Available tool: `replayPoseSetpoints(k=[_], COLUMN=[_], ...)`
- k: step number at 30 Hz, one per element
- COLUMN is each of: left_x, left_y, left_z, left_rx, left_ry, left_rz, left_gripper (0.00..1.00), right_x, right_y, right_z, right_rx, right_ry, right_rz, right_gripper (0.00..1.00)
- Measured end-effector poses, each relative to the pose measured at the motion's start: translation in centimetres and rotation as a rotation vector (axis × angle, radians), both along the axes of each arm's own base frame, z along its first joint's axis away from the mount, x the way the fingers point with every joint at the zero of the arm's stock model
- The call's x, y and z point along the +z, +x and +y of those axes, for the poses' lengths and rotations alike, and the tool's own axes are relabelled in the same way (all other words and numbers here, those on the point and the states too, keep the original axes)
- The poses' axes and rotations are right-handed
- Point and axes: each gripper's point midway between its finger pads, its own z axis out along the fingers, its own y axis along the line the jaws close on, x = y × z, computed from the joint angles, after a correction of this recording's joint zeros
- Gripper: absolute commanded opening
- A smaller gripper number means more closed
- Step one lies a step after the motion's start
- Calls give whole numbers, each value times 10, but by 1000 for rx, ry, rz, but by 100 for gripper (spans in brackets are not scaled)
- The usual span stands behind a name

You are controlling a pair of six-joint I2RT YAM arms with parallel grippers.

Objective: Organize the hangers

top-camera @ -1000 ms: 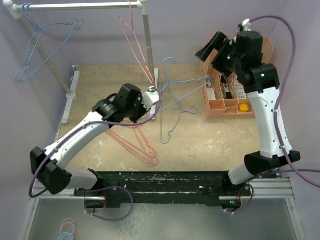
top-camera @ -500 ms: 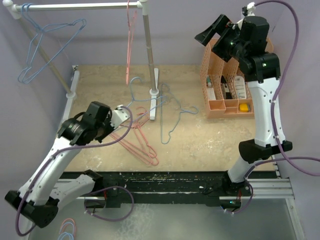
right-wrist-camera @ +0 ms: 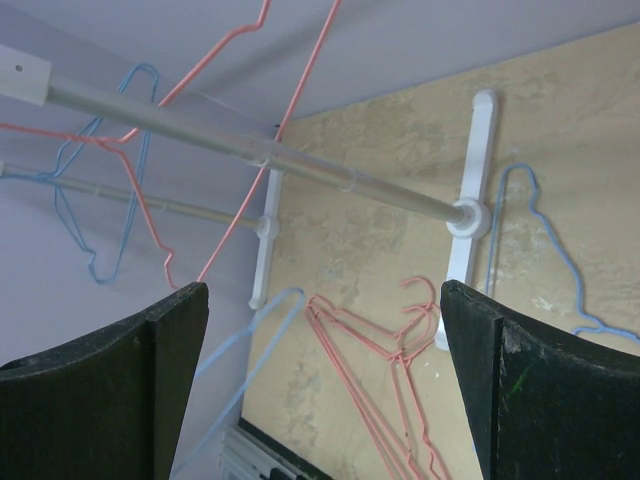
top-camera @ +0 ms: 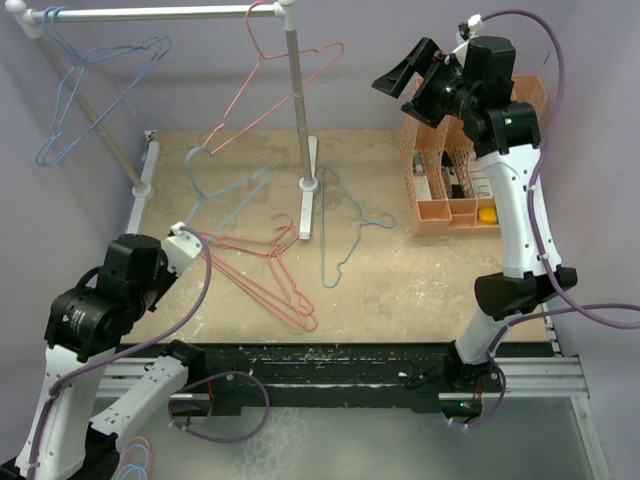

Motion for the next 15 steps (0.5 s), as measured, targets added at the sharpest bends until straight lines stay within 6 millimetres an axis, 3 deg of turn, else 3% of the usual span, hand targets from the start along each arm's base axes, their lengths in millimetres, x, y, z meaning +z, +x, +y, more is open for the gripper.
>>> replayPoseSetpoints(k=[4, 10, 15], left_x=[22, 16, 22], left_y=[7, 12, 30], left_z=[18, 27, 24], left_rx=[116, 193, 208], left_ry=[23, 49, 59], left_rz=[-115, -103, -87], left_gripper=[0, 0, 0], right_x=[-5, -6, -19], right_y=[0, -1, -4], right_z=[8, 16, 17], right_rx=[46, 94, 115], right_ry=[20, 37, 41], right_rz=[10, 8, 40], right_gripper=[100, 100, 100])
